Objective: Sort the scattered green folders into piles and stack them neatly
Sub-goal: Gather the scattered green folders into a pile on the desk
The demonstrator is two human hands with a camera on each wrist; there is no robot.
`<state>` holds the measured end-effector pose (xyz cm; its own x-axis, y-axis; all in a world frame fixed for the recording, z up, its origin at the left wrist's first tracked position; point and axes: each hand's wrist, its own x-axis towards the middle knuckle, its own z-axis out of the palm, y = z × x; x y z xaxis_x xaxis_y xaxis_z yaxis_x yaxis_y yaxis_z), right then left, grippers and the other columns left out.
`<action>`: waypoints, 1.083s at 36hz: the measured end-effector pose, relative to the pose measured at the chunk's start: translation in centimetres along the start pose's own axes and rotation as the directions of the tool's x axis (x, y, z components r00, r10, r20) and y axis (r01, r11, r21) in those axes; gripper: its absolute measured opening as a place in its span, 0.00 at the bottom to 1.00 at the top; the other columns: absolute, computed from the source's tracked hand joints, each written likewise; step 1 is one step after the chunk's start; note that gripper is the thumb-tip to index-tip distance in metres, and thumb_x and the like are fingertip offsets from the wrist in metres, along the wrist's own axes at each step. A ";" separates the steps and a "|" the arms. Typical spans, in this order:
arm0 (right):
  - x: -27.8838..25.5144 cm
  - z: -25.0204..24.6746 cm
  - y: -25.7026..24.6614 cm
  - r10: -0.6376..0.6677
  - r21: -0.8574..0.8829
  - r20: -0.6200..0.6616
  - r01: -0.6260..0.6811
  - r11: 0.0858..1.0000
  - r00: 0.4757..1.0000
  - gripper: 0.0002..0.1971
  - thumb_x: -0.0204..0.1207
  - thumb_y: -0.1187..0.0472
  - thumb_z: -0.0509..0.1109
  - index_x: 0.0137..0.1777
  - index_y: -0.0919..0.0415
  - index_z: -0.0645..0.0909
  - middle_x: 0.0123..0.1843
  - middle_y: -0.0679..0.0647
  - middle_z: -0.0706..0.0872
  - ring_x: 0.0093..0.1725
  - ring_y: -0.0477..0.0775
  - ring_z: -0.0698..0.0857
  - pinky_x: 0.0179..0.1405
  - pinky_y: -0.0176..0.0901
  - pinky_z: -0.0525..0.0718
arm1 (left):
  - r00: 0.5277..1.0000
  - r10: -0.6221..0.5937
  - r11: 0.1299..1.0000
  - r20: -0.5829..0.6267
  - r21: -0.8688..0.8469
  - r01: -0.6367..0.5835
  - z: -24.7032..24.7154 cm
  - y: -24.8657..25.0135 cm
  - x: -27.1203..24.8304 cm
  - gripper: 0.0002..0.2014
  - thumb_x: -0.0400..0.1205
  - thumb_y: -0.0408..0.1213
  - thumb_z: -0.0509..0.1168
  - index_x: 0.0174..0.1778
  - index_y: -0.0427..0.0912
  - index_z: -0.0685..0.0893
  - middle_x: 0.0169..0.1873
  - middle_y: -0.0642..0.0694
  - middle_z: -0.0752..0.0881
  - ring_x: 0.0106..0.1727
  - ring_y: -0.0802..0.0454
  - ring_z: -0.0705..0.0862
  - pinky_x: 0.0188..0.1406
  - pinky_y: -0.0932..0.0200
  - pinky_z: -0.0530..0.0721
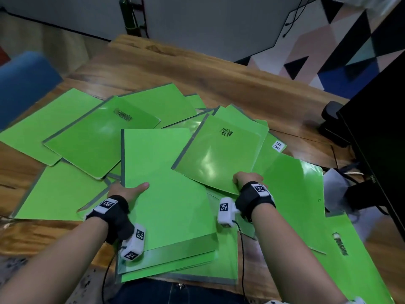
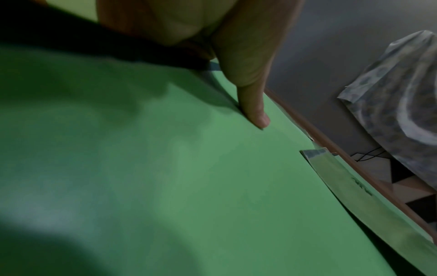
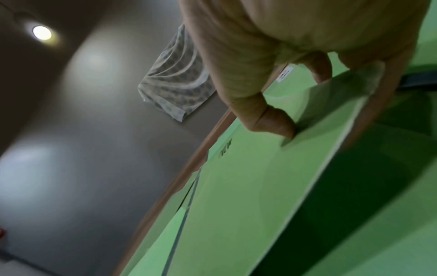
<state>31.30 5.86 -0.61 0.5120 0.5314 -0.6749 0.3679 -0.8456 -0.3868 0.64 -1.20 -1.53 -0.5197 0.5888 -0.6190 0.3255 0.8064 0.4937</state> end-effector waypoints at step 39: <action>-5.8 -11.5 -5.6 -0.534 0.366 -0.282 0.604 0.708 0.797 0.19 0.69 0.72 0.74 0.60 0.63 0.79 0.51 0.59 0.87 0.42 0.54 0.85 0.41 0.47 0.85 | 0.991 0.042 0.991 0.127 0.122 -0.058 -0.4 1.6 -1.2 0.46 0.79 0.63 0.55 0.78 0.25 0.59 0.77 0.29 0.65 0.75 0.34 0.69 0.70 0.47 0.68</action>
<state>35.20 8.07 12.72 0.4305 0.8893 -0.1542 0.2855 -0.2962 -0.9115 1.45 -0.61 0.23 -0.4011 0.6243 -0.6704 0.4486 0.7719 0.4504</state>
